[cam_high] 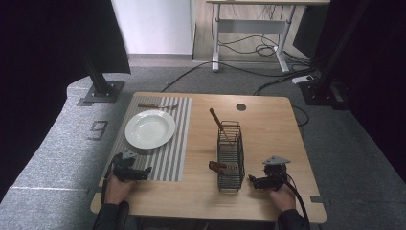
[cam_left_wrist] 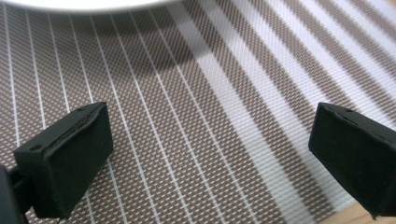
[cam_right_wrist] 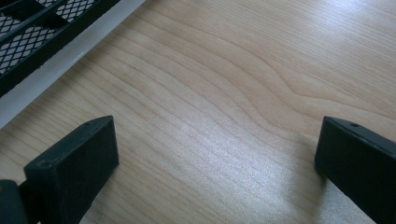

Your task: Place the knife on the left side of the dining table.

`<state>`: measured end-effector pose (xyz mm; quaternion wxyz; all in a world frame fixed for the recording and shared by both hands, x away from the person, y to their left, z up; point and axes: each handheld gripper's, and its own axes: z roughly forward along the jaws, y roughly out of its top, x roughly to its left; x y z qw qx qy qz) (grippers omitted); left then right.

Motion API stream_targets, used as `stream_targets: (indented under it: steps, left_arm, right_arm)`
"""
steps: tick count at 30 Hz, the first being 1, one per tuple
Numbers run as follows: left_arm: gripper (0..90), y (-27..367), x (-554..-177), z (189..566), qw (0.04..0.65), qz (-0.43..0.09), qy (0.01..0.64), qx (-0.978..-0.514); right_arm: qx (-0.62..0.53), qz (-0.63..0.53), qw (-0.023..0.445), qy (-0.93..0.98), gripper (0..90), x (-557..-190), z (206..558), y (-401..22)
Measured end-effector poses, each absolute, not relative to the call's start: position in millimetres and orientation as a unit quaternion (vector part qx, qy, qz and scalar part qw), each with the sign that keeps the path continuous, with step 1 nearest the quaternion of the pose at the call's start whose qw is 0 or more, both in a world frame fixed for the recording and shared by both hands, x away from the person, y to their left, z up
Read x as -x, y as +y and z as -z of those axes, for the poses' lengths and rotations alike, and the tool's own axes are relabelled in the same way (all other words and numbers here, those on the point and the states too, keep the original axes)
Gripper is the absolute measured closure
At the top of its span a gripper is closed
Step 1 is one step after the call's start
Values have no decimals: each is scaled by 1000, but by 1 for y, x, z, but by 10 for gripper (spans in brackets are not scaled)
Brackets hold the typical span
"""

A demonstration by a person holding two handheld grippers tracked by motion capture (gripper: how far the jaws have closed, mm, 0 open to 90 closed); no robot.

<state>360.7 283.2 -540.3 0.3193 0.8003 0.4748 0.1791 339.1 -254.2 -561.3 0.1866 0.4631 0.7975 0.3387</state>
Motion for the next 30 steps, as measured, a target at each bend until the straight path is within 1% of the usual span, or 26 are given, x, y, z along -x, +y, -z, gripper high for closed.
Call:
stream_targets:
  steps: [7, 17, 30]
  left_arm:
    - [0, 277, -360, 529, 326, -179, 467, -802]
    - [0, 265, -363, 499, 353, -176, 463, -794]
    - [13, 245, -370, 472, 347, -175, 457, -800]
  right_arm:
    - [-466, -338, 189, 796, 0, -338, 561, -254]
    - [-468, -338, 189, 794, 0, -337, 561, -254]
    - [-469, -338, 189, 794, 0, -337, 561, -254]
